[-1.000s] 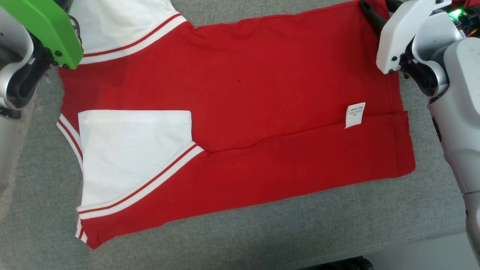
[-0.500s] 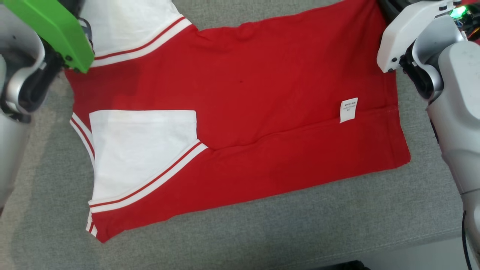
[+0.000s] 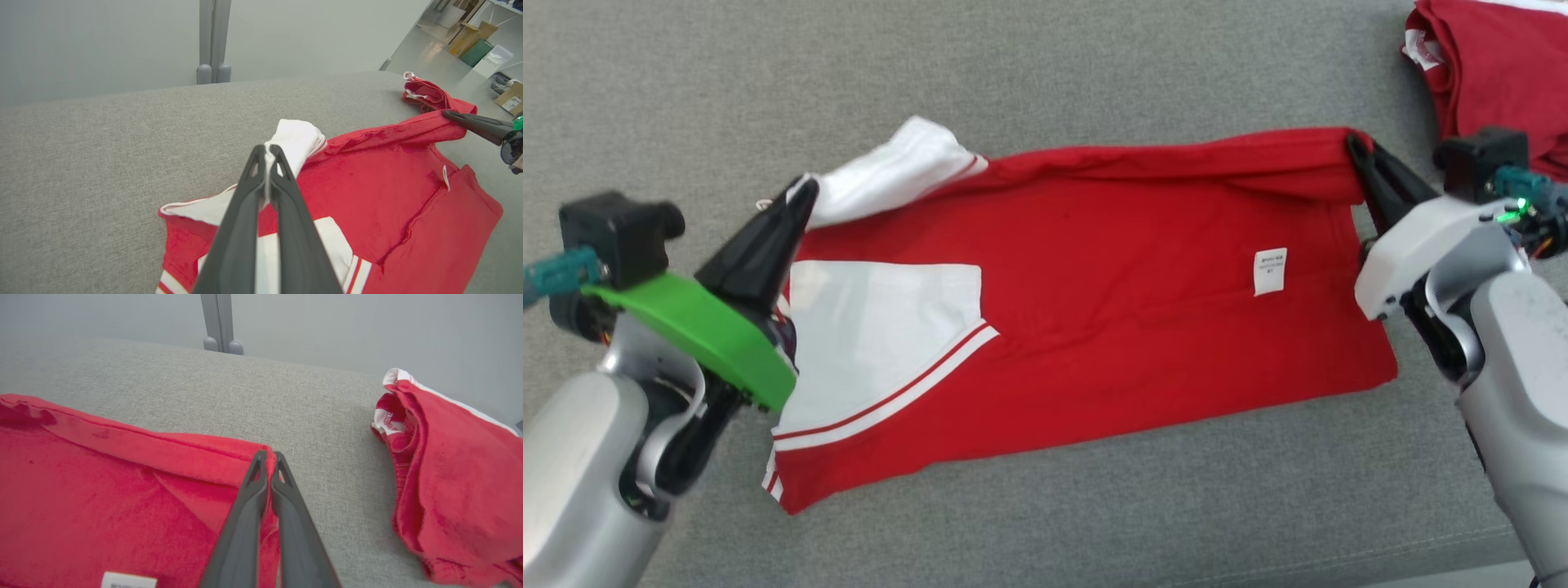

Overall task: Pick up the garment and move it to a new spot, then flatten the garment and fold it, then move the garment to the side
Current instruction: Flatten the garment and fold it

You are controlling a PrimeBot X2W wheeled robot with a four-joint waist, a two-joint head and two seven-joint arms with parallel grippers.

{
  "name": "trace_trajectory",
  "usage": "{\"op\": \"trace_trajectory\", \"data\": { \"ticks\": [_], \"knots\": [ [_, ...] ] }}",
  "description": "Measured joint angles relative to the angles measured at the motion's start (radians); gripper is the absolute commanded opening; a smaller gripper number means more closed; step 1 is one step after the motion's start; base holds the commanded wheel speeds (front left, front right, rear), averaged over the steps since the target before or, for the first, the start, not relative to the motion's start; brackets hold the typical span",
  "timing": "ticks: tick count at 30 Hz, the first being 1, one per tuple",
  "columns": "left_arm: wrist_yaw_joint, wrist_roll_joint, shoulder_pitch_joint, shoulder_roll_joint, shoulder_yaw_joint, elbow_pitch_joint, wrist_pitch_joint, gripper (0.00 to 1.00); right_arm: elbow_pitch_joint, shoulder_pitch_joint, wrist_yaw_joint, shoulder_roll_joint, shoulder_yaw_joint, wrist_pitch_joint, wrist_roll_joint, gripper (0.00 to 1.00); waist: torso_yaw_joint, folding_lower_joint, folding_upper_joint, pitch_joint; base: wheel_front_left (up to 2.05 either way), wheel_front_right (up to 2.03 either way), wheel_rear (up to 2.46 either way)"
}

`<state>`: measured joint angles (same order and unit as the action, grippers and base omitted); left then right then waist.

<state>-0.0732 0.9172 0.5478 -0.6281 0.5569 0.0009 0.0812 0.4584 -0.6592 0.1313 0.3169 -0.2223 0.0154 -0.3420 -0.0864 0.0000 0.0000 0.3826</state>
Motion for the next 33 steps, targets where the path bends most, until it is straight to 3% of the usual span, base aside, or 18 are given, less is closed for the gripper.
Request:
{"op": "trace_trajectory", "data": {
  "ticks": [5, 13, 14, 15, 17, 18, 19, 21, 22, 23, 33],
  "knots": [
    [0.039, 0.025, -0.153, -0.001, 0.001, -0.064, -0.054, 0.00, -0.082, 0.137, 0.000, -0.018, 0.048, 0.005, 0.009, 0.00, 0.012, 0.0000, 0.0000, -0.052, 0.00, 0.00, 0.00],
    [0.056, 0.066, -0.289, 0.031, 0.025, -0.061, -0.104, 0.00, -0.143, 0.262, 0.000, -0.059, 0.118, 0.030, 0.049, 0.00, 0.026, 0.0000, 0.0000, -0.097, 0.00, 0.00, 0.00],
    [0.056, 0.069, -0.296, 0.038, 0.027, -0.054, -0.108, 0.00, -0.144, 0.270, 0.000, -0.064, 0.124, 0.031, 0.054, 0.04, 0.027, 0.0000, 0.0000, -0.099, 0.00, 0.00, 0.00],
    [0.056, 0.072, -0.303, 0.047, 0.028, -0.045, -0.116, 0.00, -0.145, 0.279, 0.000, -0.071, 0.129, 0.031, 0.061, 0.18, 0.028, 0.0000, 0.0000, -0.102, 0.00, 0.00, 0.00],
    [0.055, 0.085, -0.317, 0.060, 0.026, -0.021, -0.133, 0.00, -0.144, 0.295, 0.000, -0.086, 0.147, 0.027, 0.071, 0.64, 0.029, 0.0000, 0.0000, -0.107, 0.00, 0.00, 0.00],
    [0.056, 0.086, -0.324, 0.068, 0.022, -0.010, -0.146, 0.00, -0.144, 0.302, 0.000, -0.093, 0.158, 0.021, 0.072, 1.00, 0.030, 0.0000, 0.0000, -0.110, 0.00, 0.00, 0.00],
    [0.056, 0.087, -0.328, 0.072, 0.021, -0.001, -0.155, 0.04, -0.143, 0.309, 0.000, -0.099, 0.165, 0.019, 0.074, 1.00, 0.030, 0.0000, 0.0000, -0.113, 0.00, 0.00, 0.00],
    [0.057, 0.085, -0.342, 0.076, 0.016, 0.021, -0.181, 0.44, -0.143, 0.329, 0.000, -0.112, 0.188, 0.009, 0.082, 1.00, 0.031, 0.0000, 0.0000, -0.120, 0.00, 0.00, 0.00],
    [0.057, 0.085, -0.346, 0.080, 0.015, 0.029, -0.190, 0.94, -0.143, 0.338, 0.000, -0.115, 0.194, 0.005, 0.085, 1.00, 0.032, 0.0000, 0.0000, -0.124, 0.00, 0.00, 0.00],
    [0.057, 0.085, -0.355, 0.085, 0.014, 0.037, -0.201, 1.00, -0.142, 0.347, 0.000, -0.121, 0.208, 0.001, 0.089, 1.00, 0.032, 0.0000, 0.0000, -0.128, 0.00, 0.00, 0.00],
    [0.074, 0.029, -0.397, 0.160, -0.018, 0.076, -0.327, 1.00, -0.147, 0.399, 0.000, -0.174, 0.304, -0.030, 0.133, 1.00, 0.042, 0.0000, 0.0000, -0.169, 0.00, 0.00, 0.00]
  ]
}}
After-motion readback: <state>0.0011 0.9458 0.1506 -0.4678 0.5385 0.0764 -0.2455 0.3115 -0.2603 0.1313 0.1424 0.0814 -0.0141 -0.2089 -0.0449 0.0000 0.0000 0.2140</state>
